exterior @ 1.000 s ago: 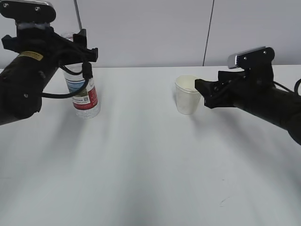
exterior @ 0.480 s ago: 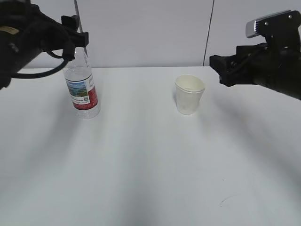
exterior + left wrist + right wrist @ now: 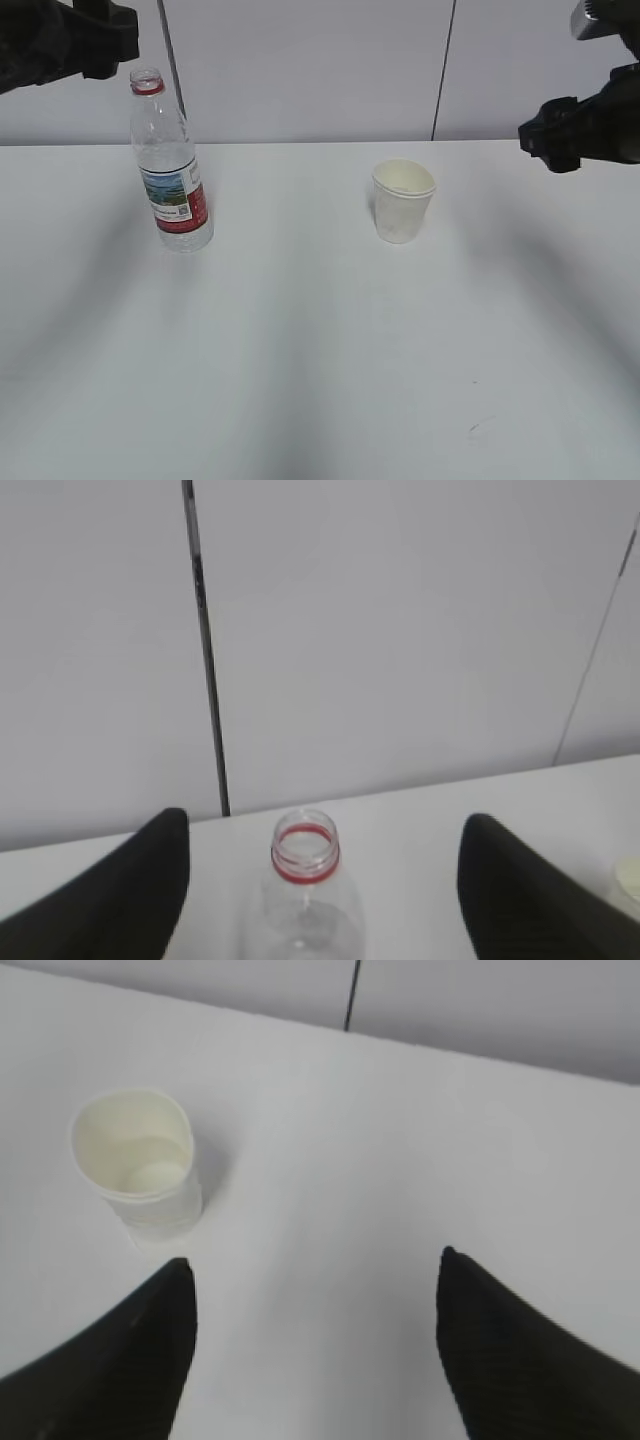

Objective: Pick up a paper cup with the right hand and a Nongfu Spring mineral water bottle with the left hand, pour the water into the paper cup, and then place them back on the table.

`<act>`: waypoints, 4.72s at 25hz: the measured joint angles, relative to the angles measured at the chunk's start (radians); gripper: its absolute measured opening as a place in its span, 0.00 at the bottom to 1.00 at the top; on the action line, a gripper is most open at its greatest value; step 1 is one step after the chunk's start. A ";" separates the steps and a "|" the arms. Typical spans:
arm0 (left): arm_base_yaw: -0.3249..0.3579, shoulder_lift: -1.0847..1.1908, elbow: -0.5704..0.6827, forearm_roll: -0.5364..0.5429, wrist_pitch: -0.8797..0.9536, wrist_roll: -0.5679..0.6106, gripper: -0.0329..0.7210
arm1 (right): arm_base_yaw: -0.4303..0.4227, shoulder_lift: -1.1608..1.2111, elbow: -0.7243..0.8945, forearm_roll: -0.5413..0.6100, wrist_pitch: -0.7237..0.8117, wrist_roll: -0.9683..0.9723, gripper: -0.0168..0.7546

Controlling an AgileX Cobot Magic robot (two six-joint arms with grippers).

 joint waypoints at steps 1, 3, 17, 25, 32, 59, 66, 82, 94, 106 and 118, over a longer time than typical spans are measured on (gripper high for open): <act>0.010 -0.008 0.000 -0.006 0.033 0.000 0.72 | 0.000 -0.007 -0.014 0.017 0.054 0.002 0.75; 0.039 -0.021 0.001 -0.014 0.114 0.003 0.71 | 0.000 -0.014 -0.055 0.052 0.178 0.002 0.74; 0.327 -0.024 -0.107 0.111 0.857 -0.101 0.71 | 0.000 -0.016 -0.367 0.296 0.844 -0.054 0.74; 0.367 0.076 -0.266 0.556 1.275 -0.472 0.71 | 0.000 -0.016 -0.387 0.328 0.945 -0.061 0.74; 0.367 0.196 -0.356 0.724 1.489 -0.745 0.71 | 0.000 -0.016 -0.389 0.328 1.017 -0.082 0.74; 0.134 0.216 -0.361 0.863 1.495 -0.954 0.71 | 0.000 0.065 -0.389 0.363 1.059 -0.103 0.71; 0.134 0.128 -0.339 0.858 1.495 -0.954 0.71 | 0.000 0.041 -0.375 0.380 1.057 -0.130 0.68; 0.134 -0.365 -0.096 0.864 1.516 -0.954 0.71 | 0.000 -0.457 -0.088 0.380 1.068 -0.137 0.67; 0.134 -0.789 0.050 0.868 1.527 -0.954 0.71 | 0.000 -0.879 0.092 0.340 1.083 -0.169 0.67; 0.134 -1.159 0.263 0.878 1.377 -0.931 0.71 | 0.000 -1.268 0.336 0.344 0.914 -0.282 0.67; 0.134 -1.341 0.359 0.861 1.388 -0.906 0.71 | 0.000 -1.377 0.366 0.385 0.907 -0.319 0.67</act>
